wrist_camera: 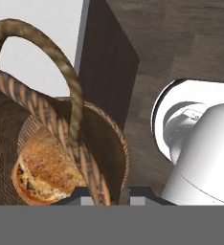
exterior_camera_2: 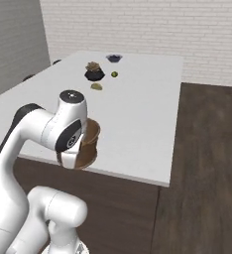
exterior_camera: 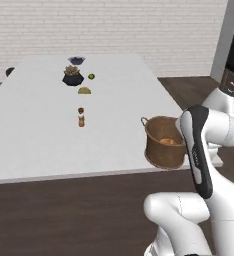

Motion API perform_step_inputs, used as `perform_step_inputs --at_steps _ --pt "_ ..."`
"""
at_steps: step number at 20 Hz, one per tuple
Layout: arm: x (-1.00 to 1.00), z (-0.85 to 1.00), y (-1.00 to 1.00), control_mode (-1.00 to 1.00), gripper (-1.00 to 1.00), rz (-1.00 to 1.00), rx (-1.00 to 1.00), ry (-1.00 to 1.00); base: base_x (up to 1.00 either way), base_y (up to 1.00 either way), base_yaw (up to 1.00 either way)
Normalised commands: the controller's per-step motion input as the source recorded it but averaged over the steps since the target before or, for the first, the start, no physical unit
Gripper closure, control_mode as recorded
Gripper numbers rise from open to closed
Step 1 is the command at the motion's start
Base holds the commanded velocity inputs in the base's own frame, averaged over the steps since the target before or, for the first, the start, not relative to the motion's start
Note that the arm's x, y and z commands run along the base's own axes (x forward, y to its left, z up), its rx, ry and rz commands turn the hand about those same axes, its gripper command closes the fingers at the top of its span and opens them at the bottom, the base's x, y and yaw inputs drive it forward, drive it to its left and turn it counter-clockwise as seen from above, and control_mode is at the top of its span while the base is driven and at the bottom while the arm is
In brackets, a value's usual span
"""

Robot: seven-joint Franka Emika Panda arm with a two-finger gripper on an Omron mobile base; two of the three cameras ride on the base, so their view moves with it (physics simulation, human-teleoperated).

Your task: Open the cabinet, pick up the bread from the cabinet and place it in the basket. Then move the basket to the dining counter.

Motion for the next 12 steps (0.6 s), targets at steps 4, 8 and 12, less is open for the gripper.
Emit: perform_step_inputs --at_steps 4,8,12 --pt "0.0 0.0 0.0 1.0 1.0 0.0 0.0 0.0 0.53 -0.06 -0.12" --pt "0.0 0.0 0.0 1.0 1.0 0.0 0.0 0.0 0.67 0.15 0.0" --pt "0.0 0.0 0.0 1.0 1.0 0.0 0.0 0.0 0.25 0.0 0.0"
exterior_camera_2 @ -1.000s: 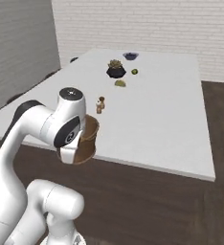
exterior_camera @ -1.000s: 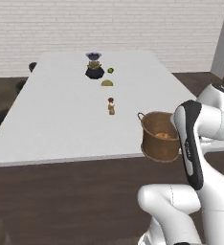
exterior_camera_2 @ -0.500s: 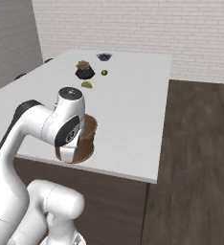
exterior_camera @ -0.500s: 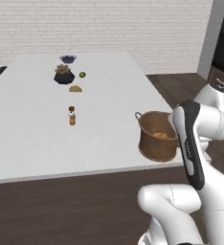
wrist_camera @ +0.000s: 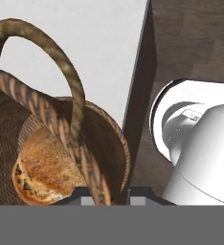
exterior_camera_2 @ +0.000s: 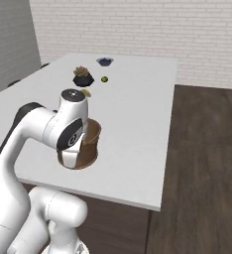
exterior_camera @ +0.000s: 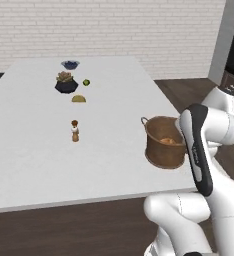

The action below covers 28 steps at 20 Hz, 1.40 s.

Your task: Open the cabinet, pick up the bread from the cabinet and place it in the basket. Then move the basket to the dining counter.

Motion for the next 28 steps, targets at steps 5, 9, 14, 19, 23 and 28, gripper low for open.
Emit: perform_step_inputs --at_steps 5,9,14,19,23,28 --pt "0.51 -0.01 0.0 -1.0 1.0 0.06 0.0 0.0 0.0 0.0 0.0" --pt "0.94 -0.35 -0.18 -1.0 1.0 0.12 0.0 0.03 0.0 0.0 0.0" --pt "1.0 -0.57 -0.22 -1.0 1.0 0.12 0.0 0.02 0.0 0.0 0.0" --pt "0.85 -0.67 0.0 -1.0 1.0 0.12 -0.02 0.0 0.0 0.0 0.0" --pt "0.54 -0.55 0.01 -1.0 1.0 0.09 -0.01 0.02 0.0 0.0 0.0" --pt "0.16 -0.39 0.04 -1.0 1.0 0.03 -0.04 0.1 0.0 0.0 0.0"
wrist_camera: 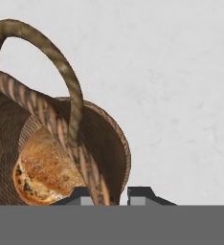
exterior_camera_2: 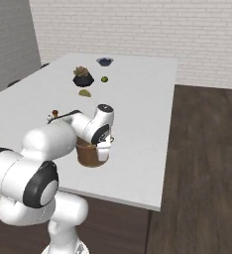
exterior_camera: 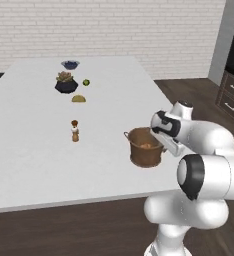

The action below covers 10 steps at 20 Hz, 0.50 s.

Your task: Open the cabinet, pick up the bread from the cabinet and place it in the basket. Then move the basket to the dining counter.

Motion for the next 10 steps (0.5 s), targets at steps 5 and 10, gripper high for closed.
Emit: perform_step_inputs --at_steps 5,10 --pt "0.09 -0.17 0.02 -1.0 1.0 0.02 0.0 0.07 0.0 0.0 0.0" --pt "0.02 -0.14 0.05 -1.0 -1.0 0.03 0.0 0.01 0.0 0.0 0.0"
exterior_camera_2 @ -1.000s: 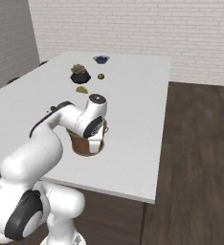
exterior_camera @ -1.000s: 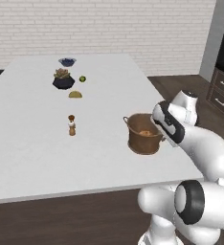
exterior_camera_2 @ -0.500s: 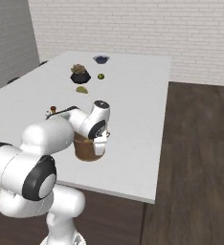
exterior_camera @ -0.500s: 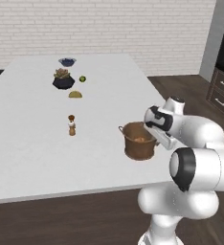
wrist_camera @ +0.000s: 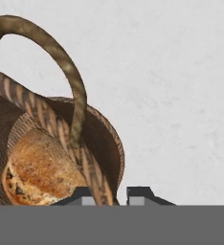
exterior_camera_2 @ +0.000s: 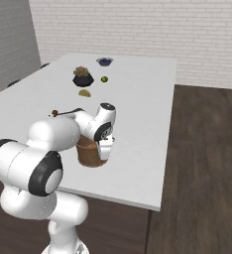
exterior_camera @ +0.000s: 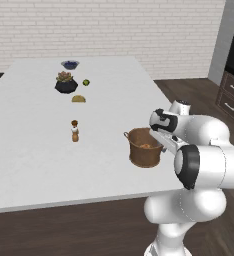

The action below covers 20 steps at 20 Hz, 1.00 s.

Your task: Open the cabinet, pick up the bread from the cabinet and place it in the basket. Then move the basket to the dining counter.

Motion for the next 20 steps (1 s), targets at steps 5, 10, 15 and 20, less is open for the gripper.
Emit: perform_step_inputs --at_steps 5,10,15,20 --pt "0.01 -0.06 0.05 -1.0 -1.0 0.02 0.0 0.0 0.0 0.0 0.0" --pt "-0.1 0.35 0.07 -1.0 -1.0 0.01 -0.08 -0.01 0.0 0.0 0.0" --pt "-0.2 0.83 0.07 -1.0 -1.0 0.05 -0.09 -0.1 0.0 0.0 0.0" --pt "-0.68 0.74 0.18 -1.0 -1.0 0.14 -0.16 -0.18 0.0 0.0 0.0"
